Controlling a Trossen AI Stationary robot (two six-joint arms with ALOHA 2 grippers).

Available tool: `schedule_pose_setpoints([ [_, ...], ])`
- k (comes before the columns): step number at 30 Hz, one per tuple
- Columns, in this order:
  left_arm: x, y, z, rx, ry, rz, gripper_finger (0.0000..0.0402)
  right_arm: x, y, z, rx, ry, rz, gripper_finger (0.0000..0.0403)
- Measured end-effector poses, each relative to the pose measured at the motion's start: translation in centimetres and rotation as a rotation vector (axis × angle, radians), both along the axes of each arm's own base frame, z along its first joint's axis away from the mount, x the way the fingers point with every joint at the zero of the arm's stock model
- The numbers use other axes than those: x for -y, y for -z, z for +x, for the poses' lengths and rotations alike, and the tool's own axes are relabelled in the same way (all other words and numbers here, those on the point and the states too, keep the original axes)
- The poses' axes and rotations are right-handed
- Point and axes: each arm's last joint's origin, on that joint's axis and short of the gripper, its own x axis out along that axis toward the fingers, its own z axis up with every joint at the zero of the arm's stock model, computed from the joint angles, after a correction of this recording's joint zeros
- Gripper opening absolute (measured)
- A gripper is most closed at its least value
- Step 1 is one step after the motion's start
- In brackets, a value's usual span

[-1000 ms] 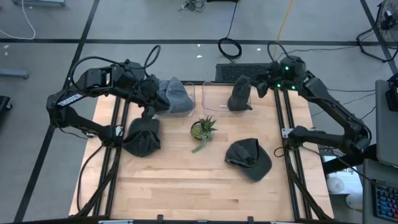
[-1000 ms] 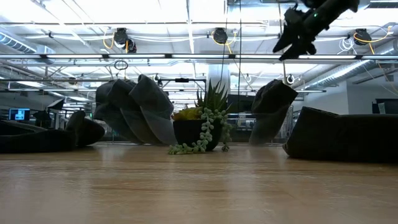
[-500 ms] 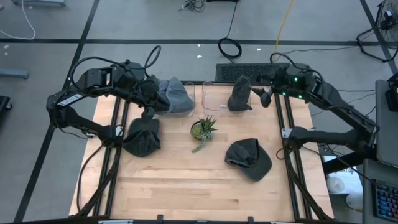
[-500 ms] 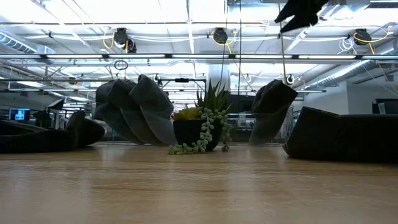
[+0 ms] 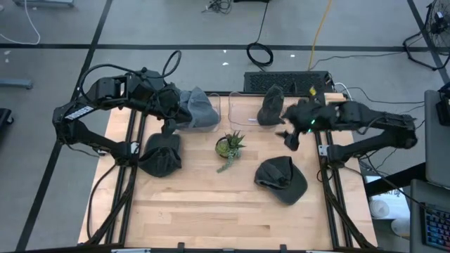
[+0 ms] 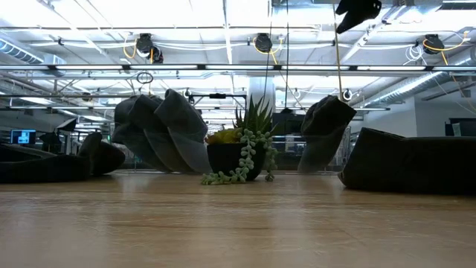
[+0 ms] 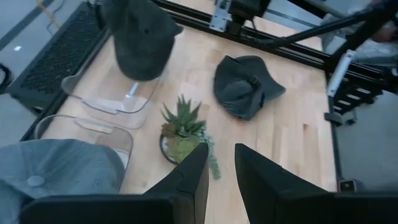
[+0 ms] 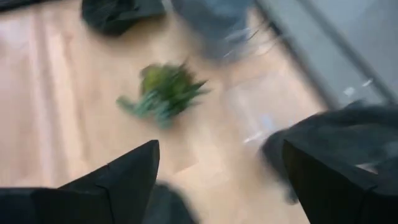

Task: Pick & Place hat
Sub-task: Put the right black cap into the right transparent bin

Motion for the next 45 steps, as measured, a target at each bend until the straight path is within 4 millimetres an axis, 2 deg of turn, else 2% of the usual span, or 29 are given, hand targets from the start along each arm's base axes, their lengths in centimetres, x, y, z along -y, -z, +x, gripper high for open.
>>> schedule_pose_setpoints([
  [7,0.0,0.0,0.0,-0.001,-0.010,-0.003,0.0086,-3.7,2.2,2.7,-0.119,-0.075,0.272,0.0322],
  [11,0.0,0.0,0.0,0.000,-0.002,0.007,0.0086,-5.9,3.1,3.5,-0.185,-0.116,0.420,0.0322],
  [16,0.0,0.0,0.0,-0.001,0.000,0.010,0.0086,-9.2,3.4,3.3,-0.242,-0.205,0.565,0.0314],
  [24,0.0,0.2,-0.2,-0.025,-0.018,-0.017,0.0086,-14.1,2.6,2.1,-0.211,-0.284,0.735,0.0299],
  [30,-0.1,0.6,-0.5,-0.087,-0.074,-0.010,0.0086,-17.0,3.0,1.0,-0.241,-0.252,0.764,0.0298],
  [36,-0.2,0.8,-0.8,-0.121,-0.132,-0.004,0.0086,-19.1,4.2,0.7,-0.240,-0.123,0.726,0.0297],
  [40,-0.2,0.8,-0.8,-0.120,-0.146,-0.019,0.0086,-20.7,6.2,1.4,-0.292,-0.043,0.690,0.0297],
  [45,-0.2,0.8,-0.8,-0.120,-0.138,-0.011,0.0086,-22.2,9.9,2.6,-0.429,0.089,0.588,0.0297],
])
